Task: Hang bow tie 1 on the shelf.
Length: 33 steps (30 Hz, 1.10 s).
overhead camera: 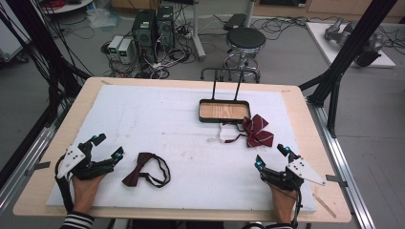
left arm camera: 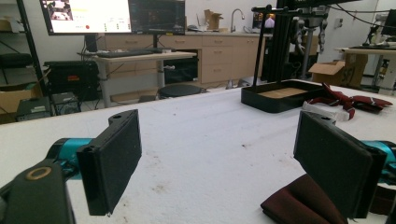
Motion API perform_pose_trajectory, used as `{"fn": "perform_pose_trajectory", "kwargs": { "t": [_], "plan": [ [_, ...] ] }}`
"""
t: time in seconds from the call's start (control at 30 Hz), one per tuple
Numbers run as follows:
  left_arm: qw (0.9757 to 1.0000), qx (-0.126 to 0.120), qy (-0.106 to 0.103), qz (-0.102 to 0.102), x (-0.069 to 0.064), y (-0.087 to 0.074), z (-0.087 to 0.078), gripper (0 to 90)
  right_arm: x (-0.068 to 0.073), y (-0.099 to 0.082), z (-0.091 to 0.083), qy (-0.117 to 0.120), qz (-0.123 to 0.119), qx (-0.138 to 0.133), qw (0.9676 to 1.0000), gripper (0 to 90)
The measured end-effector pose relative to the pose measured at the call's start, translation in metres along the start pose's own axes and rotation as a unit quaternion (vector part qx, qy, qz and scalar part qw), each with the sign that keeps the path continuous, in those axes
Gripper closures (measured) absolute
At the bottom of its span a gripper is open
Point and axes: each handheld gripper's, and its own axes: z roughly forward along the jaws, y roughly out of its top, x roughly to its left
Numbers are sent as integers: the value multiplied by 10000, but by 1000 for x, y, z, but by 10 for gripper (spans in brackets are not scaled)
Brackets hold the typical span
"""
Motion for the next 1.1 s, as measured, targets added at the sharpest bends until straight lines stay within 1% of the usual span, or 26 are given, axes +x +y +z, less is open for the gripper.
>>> {"fn": "perform_pose_trajectory", "kwargs": {
  "t": [0.1, 0.17, 0.27, 0.43, 0.6, 0.73, 0.8, 0.83, 0.9, 0.93, 0.97, 1.0, 1.03, 1.1],
  "plan": [
    [10000, 5, 4, 0, 0, 0, 0, 156, 0, 0, 0, -2, -3, 2, 10000, 104],
    [10000, -7, 4, 0, 0, 0, 0, 156, 0, 0, 0, -7, 54, 11, 10000, 104],
    [10000, -3, 4, 2, 0, 0, 0, 156, 0, 0, 0, -5, 69, -6, 10000, 104],
    [10000, 4, 7, 24, -1, 0, 0, 156, -1, 0, 0, -22, 77, -6, 10000, 104],
    [10000, 2, 21, -14, 0, 0, 0, 156, -1, 0, 0, -38, 39, -33, 10000, 105],
    [10000, 2, 34, -14, 0, 0, 0, 156, -1, 0, 0, -53, 46, 7, 10000, 104],
    [10000, 4, 51, -22, 0, 0, 0, 156, -2, 1, 2, -12, 89, 74, 9999, 104],
    [10000, 4, 51, -22, 0, 0, 0, 156, -2, 2, 2, -9, 130, 156, 9998, 104],
    [10000, 7, 55, -29, 0, 0, 0, 156, -2, 3, 3, -49, 70, 267, 9996, 105],
    [10000, 10, 55, -25, 0, 0, 0, 156, -2, 3, 3, -49, 70, 267, 9996, 105],
    [10000, -7, 49, -26, 0, 0, 0, 157, -2, 4, 5, -37, 75, 406, 9991, 104],
    [10000, -7, 49, -26, 0, 0, 0, 157, -3, 6, 5, -57, 45, 475, 9988, 104],
    [10000, -2, 48, -1, 0, 0, 0, 157, -3, 8, 5, -49, 73, 535, 9985, 104],
    [10000, -9, 52, -18, 0, 0, 0, 157, -5, 13, 6, -19, 134, 558, 9983, 104]
  ]
}}
